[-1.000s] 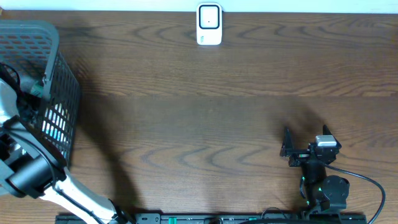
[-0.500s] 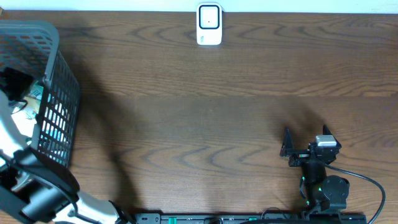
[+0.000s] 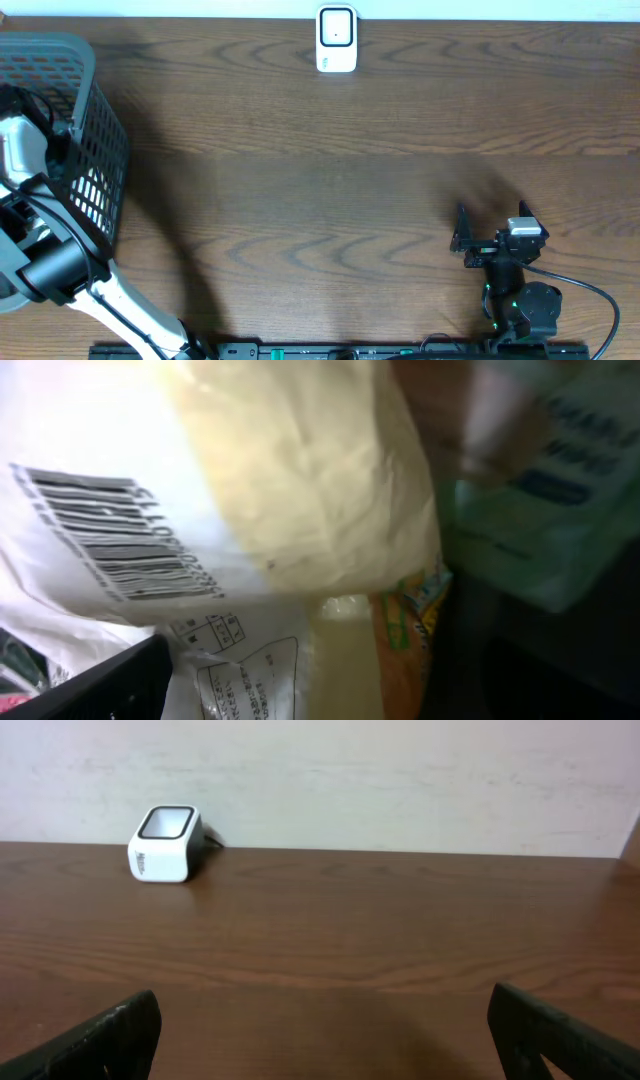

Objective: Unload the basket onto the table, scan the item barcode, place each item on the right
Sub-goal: 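Grasp the white-and-yellow snack packet with the left gripper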

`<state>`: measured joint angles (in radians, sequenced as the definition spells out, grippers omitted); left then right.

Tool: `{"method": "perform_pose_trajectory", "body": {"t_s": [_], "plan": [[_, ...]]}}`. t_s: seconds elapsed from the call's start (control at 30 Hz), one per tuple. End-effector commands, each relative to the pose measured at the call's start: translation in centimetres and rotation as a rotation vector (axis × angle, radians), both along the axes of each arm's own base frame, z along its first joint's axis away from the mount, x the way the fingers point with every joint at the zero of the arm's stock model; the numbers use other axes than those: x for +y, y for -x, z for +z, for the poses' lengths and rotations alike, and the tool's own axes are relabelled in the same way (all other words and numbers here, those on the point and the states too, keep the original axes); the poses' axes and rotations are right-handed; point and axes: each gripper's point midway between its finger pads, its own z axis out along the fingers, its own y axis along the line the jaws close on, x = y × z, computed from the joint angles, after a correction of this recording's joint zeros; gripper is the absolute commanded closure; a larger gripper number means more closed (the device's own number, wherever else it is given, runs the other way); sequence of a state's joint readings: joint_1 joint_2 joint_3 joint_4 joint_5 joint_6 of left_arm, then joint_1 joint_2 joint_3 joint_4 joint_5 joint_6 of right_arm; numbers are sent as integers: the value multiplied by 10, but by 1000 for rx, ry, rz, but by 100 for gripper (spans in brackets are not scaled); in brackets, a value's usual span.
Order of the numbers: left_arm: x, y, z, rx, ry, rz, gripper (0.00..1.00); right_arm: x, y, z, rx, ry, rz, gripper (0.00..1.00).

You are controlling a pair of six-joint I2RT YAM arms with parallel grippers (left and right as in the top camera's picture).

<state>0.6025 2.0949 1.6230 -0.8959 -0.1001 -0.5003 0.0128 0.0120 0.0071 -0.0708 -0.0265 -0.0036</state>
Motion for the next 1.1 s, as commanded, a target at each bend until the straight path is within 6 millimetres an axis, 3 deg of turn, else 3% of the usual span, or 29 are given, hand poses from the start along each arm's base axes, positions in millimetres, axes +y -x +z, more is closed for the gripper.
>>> {"method": "perform_pose_trajectory", "body": {"t_s": [0.0,0.07,0.17,0.3,0.37,0.47,0.6,0.87,0.9,0.93,1.07], "plan": [[-9,21,-42,125,69,41,2,2,0,-1,1,-18,8,1],[-11,24,-47,143,80,40,2,2,0,0,1,-18,8,1],[-12,26,-44,149,84,37,42,2,0,0,1,-18,8,1],[-11,24,-36,139,78,37,69,2,0,-1,1,-18,8,1],[-10,23,-28,133,74,39,92,2,0,0,1,-18,8,1],[-6,20,-8,112,60,42,93,2,0,0,1,-18,8,1],[4,12,39,23,0,51,93,2,0,0,1,-18,8,1],[8,8,181,-311,-226,57,93,2,0,0,1,-18,8,1],[4,14,216,-393,-282,57,93,2,0,0,1,-18,8,1],[2,17,234,-435,-310,58,93,2,0,-1,1,-18,8,1],[-10,34,284,-554,-388,61,93,2,0,0,1,-18,8,1]]}}
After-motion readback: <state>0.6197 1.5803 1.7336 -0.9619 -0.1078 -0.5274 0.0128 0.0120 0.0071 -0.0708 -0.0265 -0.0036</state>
